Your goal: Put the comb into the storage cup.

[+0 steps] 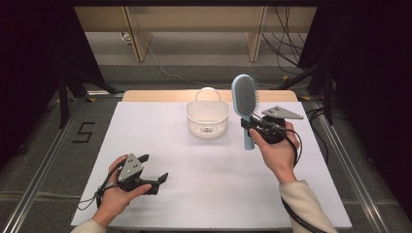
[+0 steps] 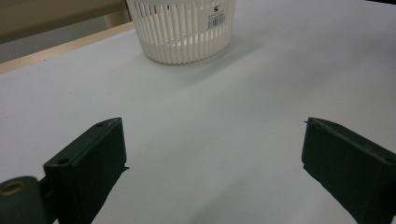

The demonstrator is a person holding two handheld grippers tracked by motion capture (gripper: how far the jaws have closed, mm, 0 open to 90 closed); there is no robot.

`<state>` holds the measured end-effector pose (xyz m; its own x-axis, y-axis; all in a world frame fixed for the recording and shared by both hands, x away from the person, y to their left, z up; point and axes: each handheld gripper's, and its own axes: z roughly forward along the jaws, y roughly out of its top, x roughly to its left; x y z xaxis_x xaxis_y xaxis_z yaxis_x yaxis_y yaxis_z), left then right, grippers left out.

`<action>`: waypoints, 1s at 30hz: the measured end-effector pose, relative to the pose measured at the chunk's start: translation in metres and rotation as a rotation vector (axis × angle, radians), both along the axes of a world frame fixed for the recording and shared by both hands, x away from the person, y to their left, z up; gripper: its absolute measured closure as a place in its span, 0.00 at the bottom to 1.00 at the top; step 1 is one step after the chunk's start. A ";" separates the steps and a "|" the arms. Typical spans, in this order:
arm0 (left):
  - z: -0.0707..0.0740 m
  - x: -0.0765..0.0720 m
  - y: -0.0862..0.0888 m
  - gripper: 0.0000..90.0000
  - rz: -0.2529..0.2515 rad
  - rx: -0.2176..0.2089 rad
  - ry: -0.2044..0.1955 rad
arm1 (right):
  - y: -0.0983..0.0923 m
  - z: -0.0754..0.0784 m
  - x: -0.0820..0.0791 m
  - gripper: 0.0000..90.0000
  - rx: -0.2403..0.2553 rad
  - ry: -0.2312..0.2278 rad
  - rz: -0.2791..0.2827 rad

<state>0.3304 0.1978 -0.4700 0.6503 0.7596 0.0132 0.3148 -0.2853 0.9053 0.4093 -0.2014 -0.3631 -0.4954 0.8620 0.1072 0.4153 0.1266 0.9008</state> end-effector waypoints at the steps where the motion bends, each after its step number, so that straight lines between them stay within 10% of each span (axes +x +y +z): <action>1: 0.000 0.000 0.000 0.07 0.000 0.000 0.000 | 0.000 0.000 0.000 0.78 0.000 0.001 0.000; 30: 0.000 0.000 0.000 0.07 0.001 0.001 0.000 | 0.003 0.000 0.004 0.78 0.005 -0.003 0.000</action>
